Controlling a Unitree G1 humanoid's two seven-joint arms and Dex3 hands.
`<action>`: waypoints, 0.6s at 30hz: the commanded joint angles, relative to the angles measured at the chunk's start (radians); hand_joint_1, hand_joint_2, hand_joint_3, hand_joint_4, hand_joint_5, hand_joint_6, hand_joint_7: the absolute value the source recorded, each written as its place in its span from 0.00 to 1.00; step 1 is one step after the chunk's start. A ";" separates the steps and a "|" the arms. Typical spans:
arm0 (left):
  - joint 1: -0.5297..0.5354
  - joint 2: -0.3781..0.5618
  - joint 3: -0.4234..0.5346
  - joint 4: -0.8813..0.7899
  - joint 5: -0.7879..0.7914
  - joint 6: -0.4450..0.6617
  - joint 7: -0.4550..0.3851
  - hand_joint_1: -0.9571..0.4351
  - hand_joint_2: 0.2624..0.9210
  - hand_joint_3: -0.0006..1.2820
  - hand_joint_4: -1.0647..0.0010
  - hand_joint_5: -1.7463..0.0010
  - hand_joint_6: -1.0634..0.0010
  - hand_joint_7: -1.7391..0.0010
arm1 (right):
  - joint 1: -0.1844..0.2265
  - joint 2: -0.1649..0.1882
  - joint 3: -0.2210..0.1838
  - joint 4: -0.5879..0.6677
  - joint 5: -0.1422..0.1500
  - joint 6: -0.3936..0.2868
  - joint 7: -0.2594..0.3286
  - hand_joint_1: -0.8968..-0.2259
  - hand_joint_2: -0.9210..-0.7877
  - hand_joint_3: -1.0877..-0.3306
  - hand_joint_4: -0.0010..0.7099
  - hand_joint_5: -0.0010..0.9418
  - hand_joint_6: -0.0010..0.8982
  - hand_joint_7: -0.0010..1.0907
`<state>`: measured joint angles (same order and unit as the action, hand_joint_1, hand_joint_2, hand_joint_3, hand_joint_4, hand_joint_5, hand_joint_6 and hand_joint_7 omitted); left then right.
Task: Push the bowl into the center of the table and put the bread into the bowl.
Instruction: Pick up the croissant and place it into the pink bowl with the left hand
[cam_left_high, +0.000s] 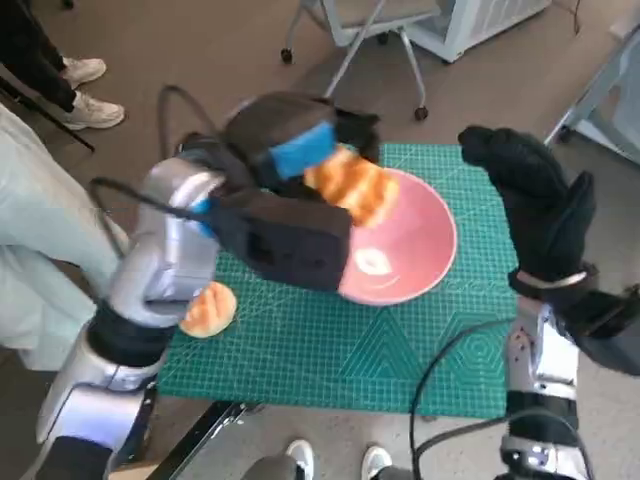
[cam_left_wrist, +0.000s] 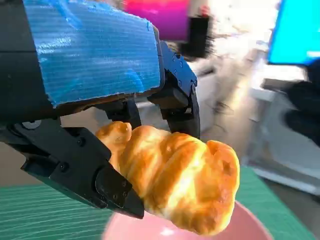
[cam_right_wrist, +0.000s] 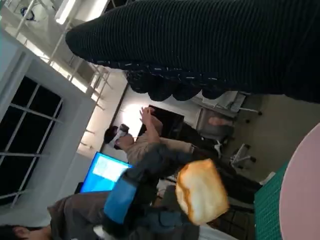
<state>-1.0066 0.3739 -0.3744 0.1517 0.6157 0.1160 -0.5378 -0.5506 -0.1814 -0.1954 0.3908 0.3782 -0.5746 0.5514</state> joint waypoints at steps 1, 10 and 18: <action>-0.049 -0.039 -0.037 0.107 0.010 -0.044 0.027 0.69 0.99 0.02 0.29 0.38 0.37 0.35 | 0.036 -0.002 -0.005 -0.003 -0.004 -0.001 -0.003 0.33 0.00 0.45 0.26 0.00 0.15 0.34; -0.085 -0.096 -0.062 0.259 0.004 -0.051 0.034 0.69 1.00 0.05 0.33 0.28 0.39 0.41 | 0.050 -0.009 -0.011 -0.017 -0.007 -0.001 -0.011 0.33 0.00 0.45 0.26 0.00 0.15 0.34; -0.093 -0.096 -0.070 0.307 -0.001 -0.013 -0.043 0.69 0.91 0.06 0.64 0.80 0.63 0.88 | 0.061 -0.010 -0.013 -0.032 -0.014 0.004 -0.025 0.33 0.00 0.46 0.27 0.00 0.16 0.32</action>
<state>-1.0698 0.2704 -0.4417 0.4550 0.6195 0.0837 -0.5494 -0.5243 -0.1869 -0.2061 0.3631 0.3724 -0.5804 0.5379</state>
